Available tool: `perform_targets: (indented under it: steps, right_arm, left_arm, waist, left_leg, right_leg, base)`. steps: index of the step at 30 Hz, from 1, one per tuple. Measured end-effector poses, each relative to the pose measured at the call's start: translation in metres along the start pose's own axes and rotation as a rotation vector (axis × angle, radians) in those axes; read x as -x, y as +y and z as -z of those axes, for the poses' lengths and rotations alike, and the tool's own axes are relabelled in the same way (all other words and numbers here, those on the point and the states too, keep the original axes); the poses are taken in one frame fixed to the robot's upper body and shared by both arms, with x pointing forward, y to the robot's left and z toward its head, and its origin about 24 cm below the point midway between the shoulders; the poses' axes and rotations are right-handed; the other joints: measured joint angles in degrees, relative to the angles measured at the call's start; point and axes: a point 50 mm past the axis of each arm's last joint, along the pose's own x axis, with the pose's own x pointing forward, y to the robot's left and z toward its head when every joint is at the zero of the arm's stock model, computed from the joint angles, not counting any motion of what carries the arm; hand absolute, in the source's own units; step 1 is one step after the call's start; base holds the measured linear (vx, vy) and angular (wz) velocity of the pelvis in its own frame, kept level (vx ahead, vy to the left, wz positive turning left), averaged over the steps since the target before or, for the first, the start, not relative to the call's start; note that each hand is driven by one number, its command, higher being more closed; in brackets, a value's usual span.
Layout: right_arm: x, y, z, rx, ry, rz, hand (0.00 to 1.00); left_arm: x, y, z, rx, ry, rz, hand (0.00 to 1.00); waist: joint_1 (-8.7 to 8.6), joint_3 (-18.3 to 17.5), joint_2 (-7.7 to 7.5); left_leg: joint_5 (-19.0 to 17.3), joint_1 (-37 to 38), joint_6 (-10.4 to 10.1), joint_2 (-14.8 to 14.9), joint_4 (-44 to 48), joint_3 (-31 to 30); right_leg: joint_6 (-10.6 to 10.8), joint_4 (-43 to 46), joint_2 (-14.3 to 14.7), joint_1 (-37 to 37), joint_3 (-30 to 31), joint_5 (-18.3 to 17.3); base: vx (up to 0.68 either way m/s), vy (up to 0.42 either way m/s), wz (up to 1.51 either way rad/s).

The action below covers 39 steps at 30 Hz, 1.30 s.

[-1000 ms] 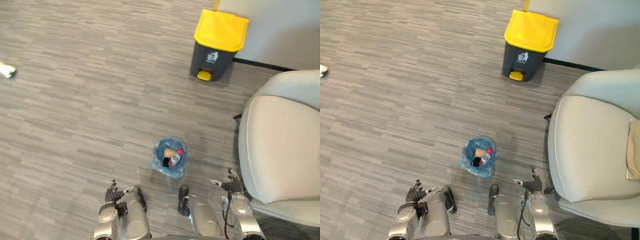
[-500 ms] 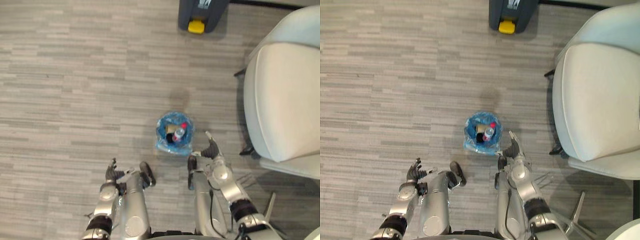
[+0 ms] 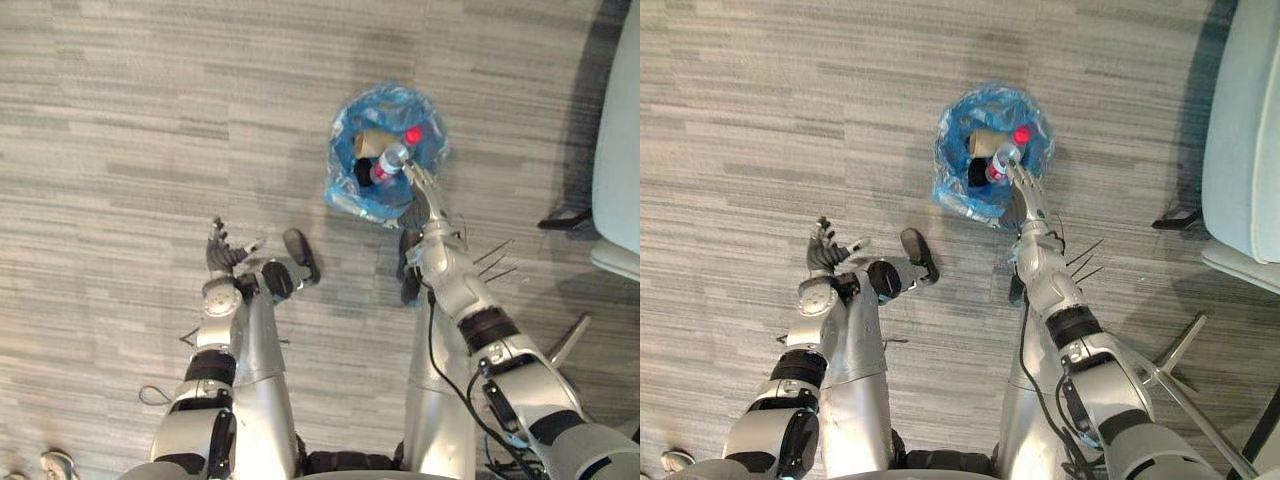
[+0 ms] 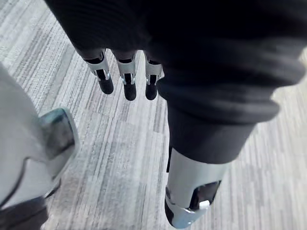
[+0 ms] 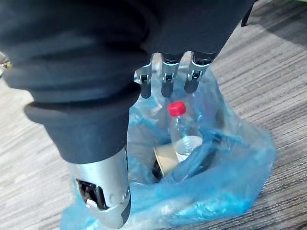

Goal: Gather rubbish on tea table into small bin, then transfer packed bag to large trash can.

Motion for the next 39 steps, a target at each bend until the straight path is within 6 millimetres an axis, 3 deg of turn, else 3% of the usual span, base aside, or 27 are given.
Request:
perform_targets:
  steps: [3, 7, 11, 13, 22, 27, 34, 39]
  right_arm:
    - [-0.003, 0.0, 0.006, 0.023, 0.024, -0.01, 1.0]
    - [-0.002, 0.002, 0.01, 0.036, 0.038, -0.015, 1.0]
    - [-0.002, 0.003, 0.008, 0.041, 0.024, -0.021, 1.0]
    - [-0.002, 0.005, 0.007, 0.043, 0.017, -0.028, 1.0]
    - [0.005, -0.002, -0.007, -0.056, -0.047, 0.017, 1.0]
    - [0.025, 0.008, -0.011, -0.325, -0.007, 0.016, 1.0]
    - [0.037, 0.013, -0.006, -0.487, 0.065, 0.025, 1.0]
    - [0.062, 0.035, -0.002, -0.838, 0.188, -0.028, 1.0]
  left_arm:
    - [-0.003, 0.001, -0.006, 0.021, -0.023, -0.016, 0.0]
    - [-0.002, 0.0, -0.006, 0.022, -0.021, -0.021, 0.0]
    - [-0.002, 0.0, -0.003, 0.015, -0.005, -0.019, 0.0]
    - [-0.001, 0.0, 0.002, 0.008, 0.013, -0.018, 0.0]
    - [0.007, -0.008, 0.017, 0.009, 0.072, -0.003, 0.0]
    - [0.022, -0.009, 0.04, -0.016, 0.15, 0.022, 0.0]
    - [0.038, 0.003, 0.062, -0.043, 0.228, 0.001, 0.0]
    - [0.049, 0.006, 0.075, -0.055, 0.272, 0.007, 0.0]
  waist:
    - [1.23, -0.02, 0.06]
    - [1.32, -0.04, 0.12]
    - [1.34, -0.04, 0.12]
    - [1.34, -0.04, 0.12]
    - [1.27, -0.07, 0.09]
    - [0.93, -0.08, 0.06]
    - [0.64, -0.17, -0.05]
    - [-0.06, -0.29, -0.12]
  left_leg:
    - [0.12, -2.06, -0.14, -0.18, 0.11, -0.15]
    - [0.54, -2.33, -0.68, -1.05, -1.4, -0.13]
    - [2.2, -1.62, 1.47, -1.76, -2.8, -0.09]
    - [2.22, -0.55, 1.52, -1.75, -2.91, -0.07]
    - [2.57, 5.18, 0.29, -2.02, -7.18, 0.83]
    - [4.49, 12.19, 0.39, -2.77, -12.48, 1.31]
    - [7.28, 22.04, -1.41, -4.21, -22.25, 2.05]
    - [10.12, 30.83, -1.82, -5.91, -30.38, 2.35]
  right_leg:
    - [-0.23, 0.09, -0.24, -1.87, -0.08, -0.04]
    - [-0.2, -1.17, -1.11, -1.84, -0.5, 0.36]
    - [0.27, -2.04, -1.81, -0.98, -1.14, 0.76]
    - [0.26, -2.12, -1.95, 0.13, -1.38, 0.75]
    - [-0.3, -6.92, -1.91, 5.91, -2.11, 1.65]
    - [-0.11, -12.16, -2.02, 13.29, -3.37, 3.02]
    - [-0.83, -22.3, -1.91, 23.71, -4.93, 6.25]
    - [-0.87, -30.04, -2.0, 33.23, -6.5, 8.2]
  base:
    - [-0.08, -0.004, 0.07]
    - [-0.05, 0.017, 0.12]
    - [0.0, 0.015, 0.06]
    - [0.01, 0.009, 0.02]
    - [-0.05, -0.013, -0.02]
    - [-0.01, -0.037, 0.01]
    - [0.03, -0.045, 0.0]
    - [0.08, -0.048, 0.06]
